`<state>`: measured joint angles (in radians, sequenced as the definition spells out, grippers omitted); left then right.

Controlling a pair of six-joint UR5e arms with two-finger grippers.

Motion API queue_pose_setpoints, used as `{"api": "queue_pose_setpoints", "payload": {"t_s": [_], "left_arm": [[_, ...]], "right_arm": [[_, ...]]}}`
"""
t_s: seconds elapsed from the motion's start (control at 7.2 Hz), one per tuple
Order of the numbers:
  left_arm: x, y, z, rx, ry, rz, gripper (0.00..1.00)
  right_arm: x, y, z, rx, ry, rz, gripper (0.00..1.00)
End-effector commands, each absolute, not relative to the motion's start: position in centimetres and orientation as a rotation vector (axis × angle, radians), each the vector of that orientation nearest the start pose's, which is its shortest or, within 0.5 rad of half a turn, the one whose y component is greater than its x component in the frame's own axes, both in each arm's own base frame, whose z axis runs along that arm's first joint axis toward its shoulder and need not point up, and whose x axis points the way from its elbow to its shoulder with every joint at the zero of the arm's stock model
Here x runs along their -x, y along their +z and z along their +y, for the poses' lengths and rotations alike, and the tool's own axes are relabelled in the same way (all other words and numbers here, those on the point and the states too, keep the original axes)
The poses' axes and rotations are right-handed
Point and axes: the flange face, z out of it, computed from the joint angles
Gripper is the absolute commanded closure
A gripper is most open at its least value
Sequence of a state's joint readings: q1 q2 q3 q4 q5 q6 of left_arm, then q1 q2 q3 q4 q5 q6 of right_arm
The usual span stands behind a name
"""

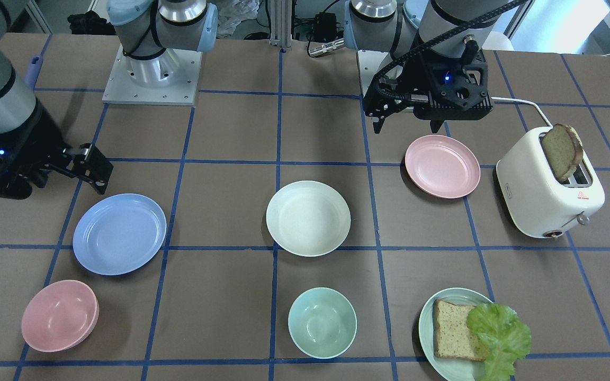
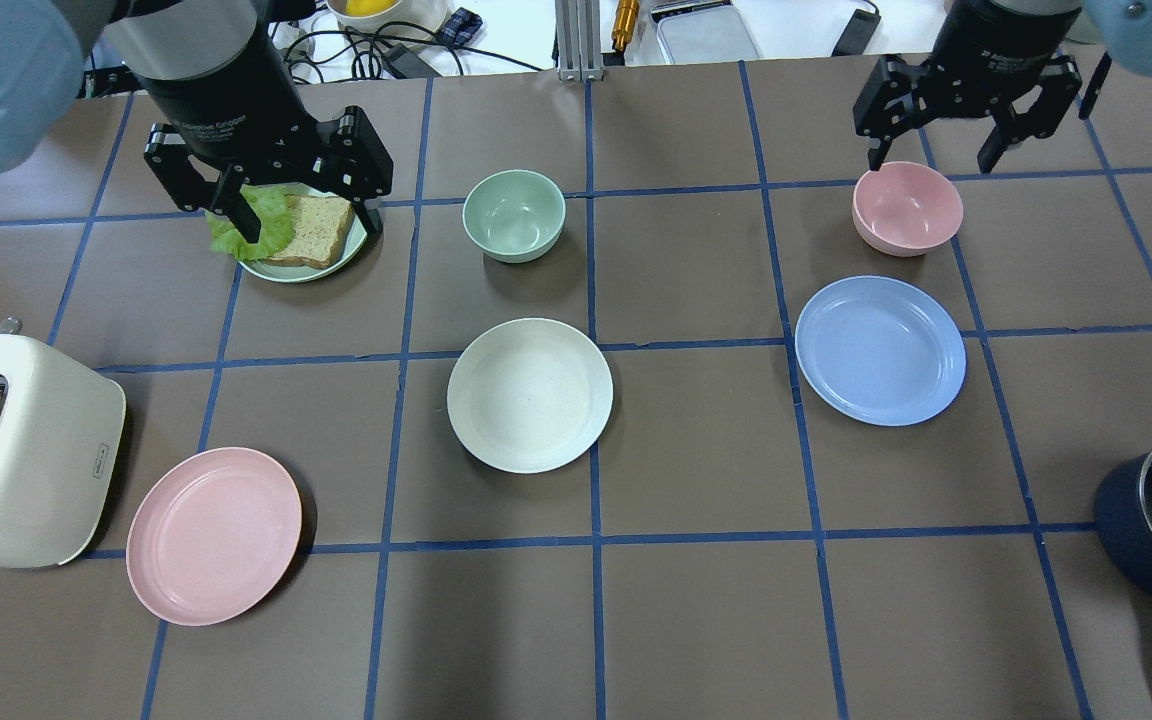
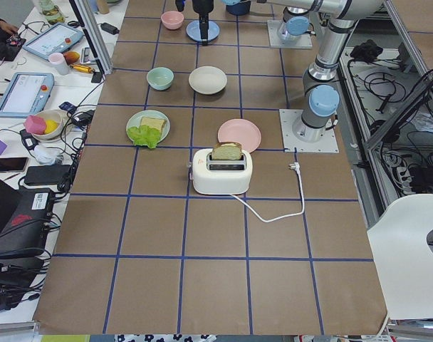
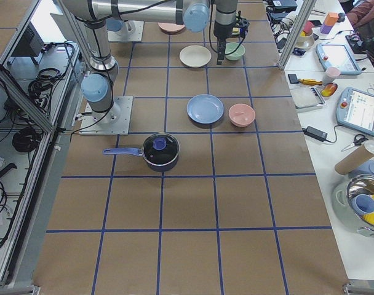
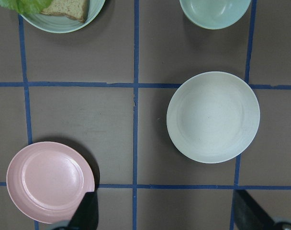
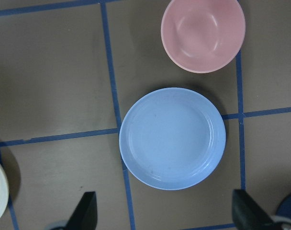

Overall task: Stack three plates with pink and blue
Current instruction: 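Move the right gripper down toward the light blue plate's rim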

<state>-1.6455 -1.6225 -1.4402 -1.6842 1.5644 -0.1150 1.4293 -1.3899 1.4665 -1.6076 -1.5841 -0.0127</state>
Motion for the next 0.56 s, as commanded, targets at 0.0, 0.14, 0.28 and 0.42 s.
{"api": "queue_pose_setpoints", "payload": {"t_s": [0.0, 0.14, 0.28, 0.42], "left_arm": [[17.0, 51.4, -49.9, 0.073, 0.059, 3.144, 0.00], [17.0, 51.4, -49.9, 0.073, 0.059, 3.144, 0.00], [17.0, 51.5, -49.9, 0.075, 0.056, 3.145, 0.00], [17.0, 51.5, -49.9, 0.073, 0.057, 3.146, 0.00]], "right_arm": [[-0.3, 38.9, -58.0, -0.282, 0.200, 3.127, 0.00], [-0.3, 37.1, -58.5, -0.267, 0.131, 3.141, 0.00], [-0.1, 34.5, -58.0, -0.228, 0.150, 3.143, 0.00], [0.8, 32.3, -57.4, -0.223, 0.077, 3.168, 0.00]]}}
